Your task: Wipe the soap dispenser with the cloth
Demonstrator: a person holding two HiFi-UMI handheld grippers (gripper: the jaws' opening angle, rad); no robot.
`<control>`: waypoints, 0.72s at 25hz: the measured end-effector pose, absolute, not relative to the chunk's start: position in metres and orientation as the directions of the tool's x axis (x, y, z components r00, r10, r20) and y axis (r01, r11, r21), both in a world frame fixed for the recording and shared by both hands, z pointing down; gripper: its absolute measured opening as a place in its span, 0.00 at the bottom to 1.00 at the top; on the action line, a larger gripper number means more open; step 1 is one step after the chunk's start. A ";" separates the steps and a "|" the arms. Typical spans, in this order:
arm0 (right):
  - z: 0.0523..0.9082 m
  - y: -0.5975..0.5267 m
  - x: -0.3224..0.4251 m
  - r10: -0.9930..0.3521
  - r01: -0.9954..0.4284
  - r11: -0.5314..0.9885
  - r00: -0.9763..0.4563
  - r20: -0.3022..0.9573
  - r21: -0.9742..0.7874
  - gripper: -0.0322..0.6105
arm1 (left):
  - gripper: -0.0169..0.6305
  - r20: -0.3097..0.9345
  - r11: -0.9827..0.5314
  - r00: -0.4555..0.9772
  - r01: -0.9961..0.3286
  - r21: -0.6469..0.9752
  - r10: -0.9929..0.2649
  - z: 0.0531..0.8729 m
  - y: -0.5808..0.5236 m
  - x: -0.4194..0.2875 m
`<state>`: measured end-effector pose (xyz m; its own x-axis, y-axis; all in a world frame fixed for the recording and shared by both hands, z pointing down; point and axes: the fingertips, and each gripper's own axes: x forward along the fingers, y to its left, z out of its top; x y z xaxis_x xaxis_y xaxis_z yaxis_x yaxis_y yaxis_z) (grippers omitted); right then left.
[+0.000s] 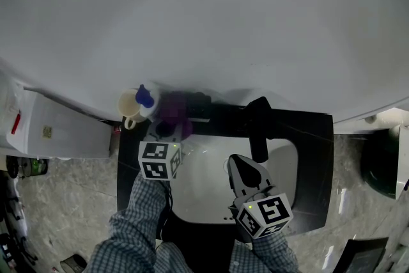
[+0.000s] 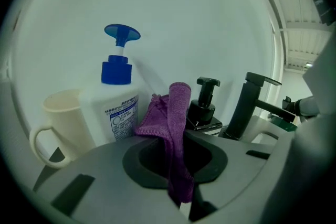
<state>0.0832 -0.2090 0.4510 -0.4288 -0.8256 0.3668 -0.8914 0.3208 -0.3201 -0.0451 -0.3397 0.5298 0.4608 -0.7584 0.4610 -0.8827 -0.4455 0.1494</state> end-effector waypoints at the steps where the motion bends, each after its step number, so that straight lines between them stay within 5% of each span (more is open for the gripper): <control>1: 0.450 -0.209 0.084 -0.827 -0.892 0.319 -0.427 0.365 -0.320 0.08 | 0.11 0.462 -0.446 0.461 -0.882 0.149 -0.757 0.529 -0.338 -0.045; 18: 0.442 -0.198 0.094 -0.841 -0.896 0.306 -0.413 0.350 -0.323 0.08 | 0.11 0.445 -0.447 0.475 -0.877 0.174 -0.759 0.514 -0.296 -0.022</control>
